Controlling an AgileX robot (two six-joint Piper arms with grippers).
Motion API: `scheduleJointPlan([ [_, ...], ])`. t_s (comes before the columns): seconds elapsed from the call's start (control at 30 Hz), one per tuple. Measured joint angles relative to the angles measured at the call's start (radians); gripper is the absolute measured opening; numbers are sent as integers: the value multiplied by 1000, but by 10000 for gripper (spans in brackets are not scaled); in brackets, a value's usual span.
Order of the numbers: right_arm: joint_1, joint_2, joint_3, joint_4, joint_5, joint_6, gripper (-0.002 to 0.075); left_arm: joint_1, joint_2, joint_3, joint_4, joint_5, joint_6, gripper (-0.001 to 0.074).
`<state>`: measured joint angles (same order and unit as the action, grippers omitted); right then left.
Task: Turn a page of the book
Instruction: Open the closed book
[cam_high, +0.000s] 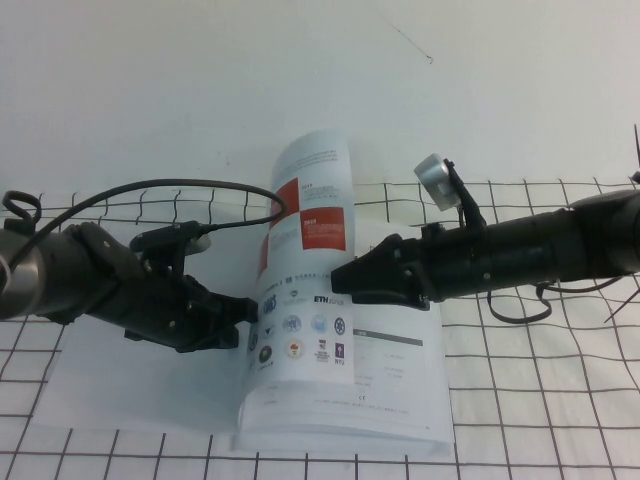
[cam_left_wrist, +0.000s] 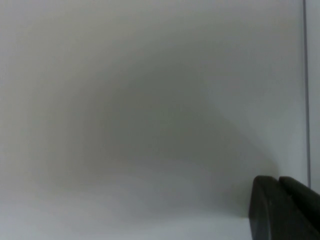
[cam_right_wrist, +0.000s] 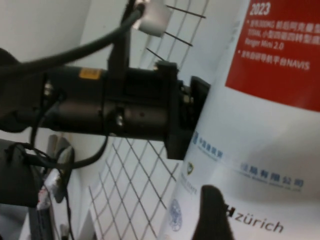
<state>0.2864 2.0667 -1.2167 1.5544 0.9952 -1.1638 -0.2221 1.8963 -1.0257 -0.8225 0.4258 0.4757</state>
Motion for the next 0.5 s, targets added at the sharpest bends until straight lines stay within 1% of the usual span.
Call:
scheduleJointPlan([
  [0.23, 0, 0, 0, 114, 97, -41, 461, 0, 0, 0, -31, 0, 10, -2],
  [0.5, 0, 0, -10, 128, 153, -54, 461, 0, 0, 0, -42, -4, 37, -2],
])
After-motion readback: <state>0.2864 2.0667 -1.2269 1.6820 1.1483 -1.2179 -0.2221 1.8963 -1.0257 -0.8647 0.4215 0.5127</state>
